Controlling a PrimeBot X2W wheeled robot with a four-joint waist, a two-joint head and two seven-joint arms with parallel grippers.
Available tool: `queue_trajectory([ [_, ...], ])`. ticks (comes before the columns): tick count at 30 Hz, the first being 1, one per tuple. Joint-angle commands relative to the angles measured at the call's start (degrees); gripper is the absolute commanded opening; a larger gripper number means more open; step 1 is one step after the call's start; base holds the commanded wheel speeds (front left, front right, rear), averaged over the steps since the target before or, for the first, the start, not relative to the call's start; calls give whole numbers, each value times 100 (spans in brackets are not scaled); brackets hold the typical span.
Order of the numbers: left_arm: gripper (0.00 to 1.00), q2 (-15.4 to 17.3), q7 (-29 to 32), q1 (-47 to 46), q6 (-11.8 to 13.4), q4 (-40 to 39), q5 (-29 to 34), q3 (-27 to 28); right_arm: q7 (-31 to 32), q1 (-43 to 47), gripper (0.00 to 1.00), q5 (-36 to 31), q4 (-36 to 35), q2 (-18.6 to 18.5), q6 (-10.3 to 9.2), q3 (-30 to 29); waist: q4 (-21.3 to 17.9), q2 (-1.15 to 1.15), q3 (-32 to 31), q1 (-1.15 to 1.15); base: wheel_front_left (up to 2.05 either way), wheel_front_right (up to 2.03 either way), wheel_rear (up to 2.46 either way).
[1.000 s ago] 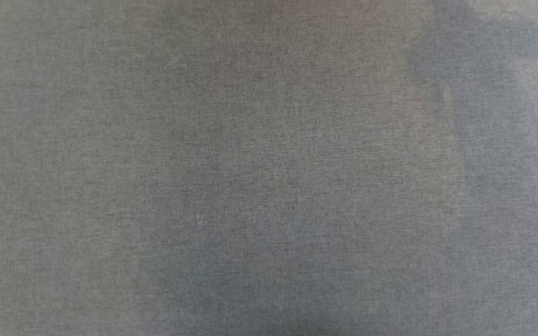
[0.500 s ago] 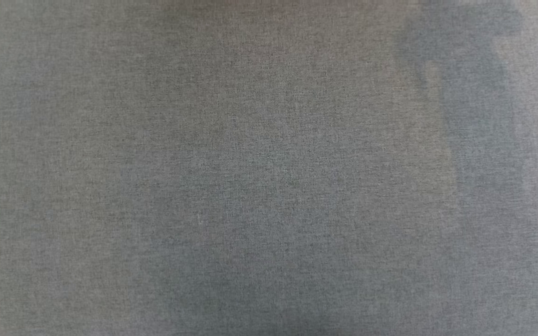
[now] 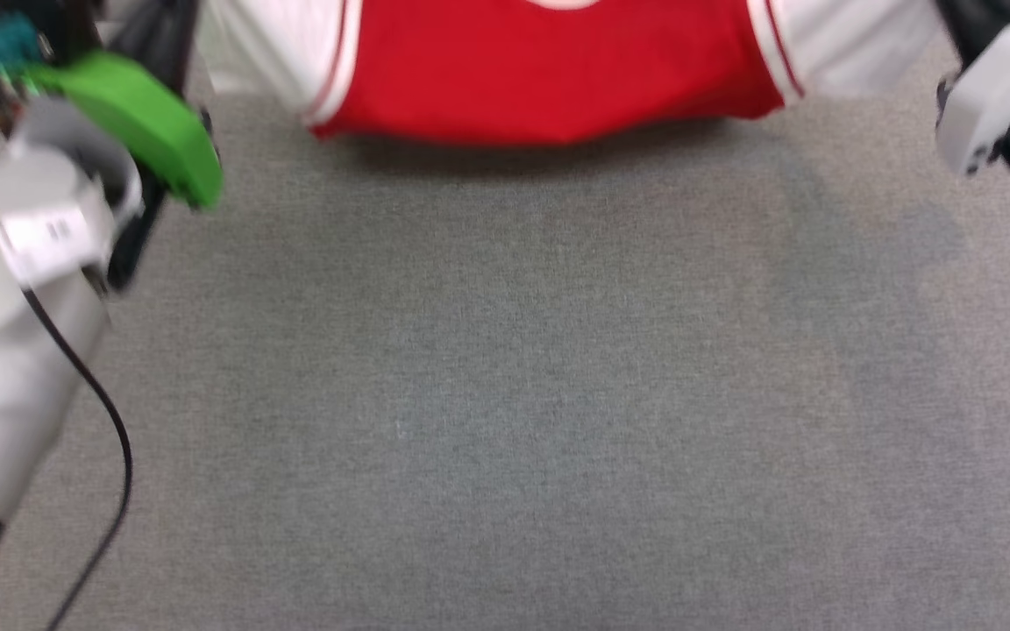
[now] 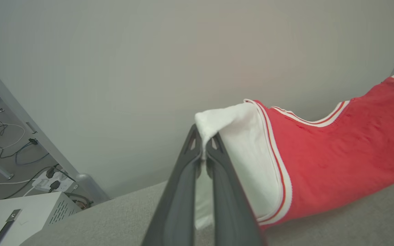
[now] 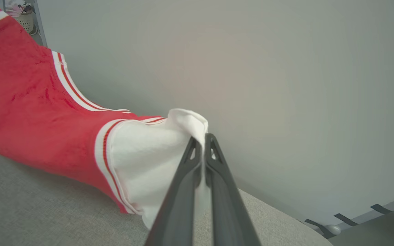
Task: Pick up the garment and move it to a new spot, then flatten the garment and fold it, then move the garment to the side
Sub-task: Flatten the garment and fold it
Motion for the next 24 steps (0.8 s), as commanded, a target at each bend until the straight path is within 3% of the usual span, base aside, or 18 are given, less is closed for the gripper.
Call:
queue_trajectory([
  [1, 0, 44, -33, 462, 89, -181, 45, 100, -48, 328, 0, 145, -149, -78, -4, -2, 77, 0, -455, 0, 0, 0, 0],
  [12, 0, 163, -33, 3467, 468, -1313, -277, 747, -51, 2829, 0, 351, -1177, -657, -4, -366, 120, 0, -1138, 0, 0, 0, 0],
  [24, 0, 221, -33, 5333, 749, -1292, -275, 925, -52, 5208, 0, 174, -1324, -768, -4, -1336, 86, 0, -1612, 0, 0, 0, 0],
])
